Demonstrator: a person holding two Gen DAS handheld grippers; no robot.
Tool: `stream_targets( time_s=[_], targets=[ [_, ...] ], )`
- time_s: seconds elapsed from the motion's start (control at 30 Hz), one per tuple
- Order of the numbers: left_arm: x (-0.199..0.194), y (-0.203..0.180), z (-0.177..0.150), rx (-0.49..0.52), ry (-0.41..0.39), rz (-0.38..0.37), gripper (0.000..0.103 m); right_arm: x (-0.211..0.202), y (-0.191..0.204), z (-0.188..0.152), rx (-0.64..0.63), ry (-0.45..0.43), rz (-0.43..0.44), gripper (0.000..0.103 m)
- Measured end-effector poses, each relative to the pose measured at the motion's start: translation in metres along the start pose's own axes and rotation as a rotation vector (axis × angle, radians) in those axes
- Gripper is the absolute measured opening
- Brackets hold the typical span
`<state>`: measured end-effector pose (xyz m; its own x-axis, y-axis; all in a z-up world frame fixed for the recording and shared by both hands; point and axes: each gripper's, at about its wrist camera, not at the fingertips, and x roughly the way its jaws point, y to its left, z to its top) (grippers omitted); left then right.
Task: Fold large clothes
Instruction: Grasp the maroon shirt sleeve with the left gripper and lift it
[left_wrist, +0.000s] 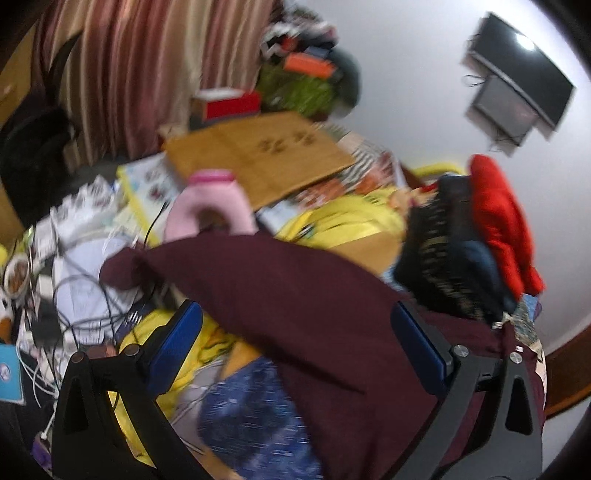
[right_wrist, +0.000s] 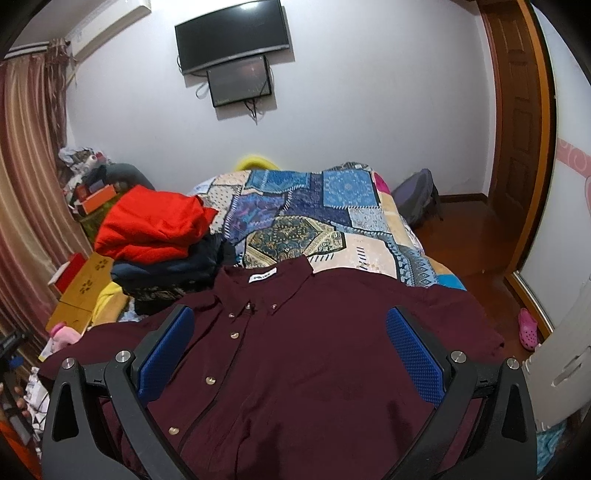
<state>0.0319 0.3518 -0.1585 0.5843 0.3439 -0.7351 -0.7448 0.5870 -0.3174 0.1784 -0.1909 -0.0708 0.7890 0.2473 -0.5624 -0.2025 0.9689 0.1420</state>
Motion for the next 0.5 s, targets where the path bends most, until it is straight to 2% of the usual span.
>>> stream_targets(
  time_s=[0.17, 0.27, 0.5],
  targets=[
    [0.041, 0.036, -0.002, -0.119, 0.108, -0.031, 0.102, 0.02, 0.009, 0.005, -0.029, 0.047, -0.019, 0.103],
    [0.067, 0.061, -0.002, -0.227, 0.159, -0.074, 0.099, 0.03, 0.016, 0.007, -0.056, 0.066, -0.028, 0.103],
    [0.109, 0.099, -0.005, -0.425, 0.209, -0.172, 0.089, 0.044, 0.03, 0.01, -0.124, 0.092, -0.054, 0.103]
  ],
)
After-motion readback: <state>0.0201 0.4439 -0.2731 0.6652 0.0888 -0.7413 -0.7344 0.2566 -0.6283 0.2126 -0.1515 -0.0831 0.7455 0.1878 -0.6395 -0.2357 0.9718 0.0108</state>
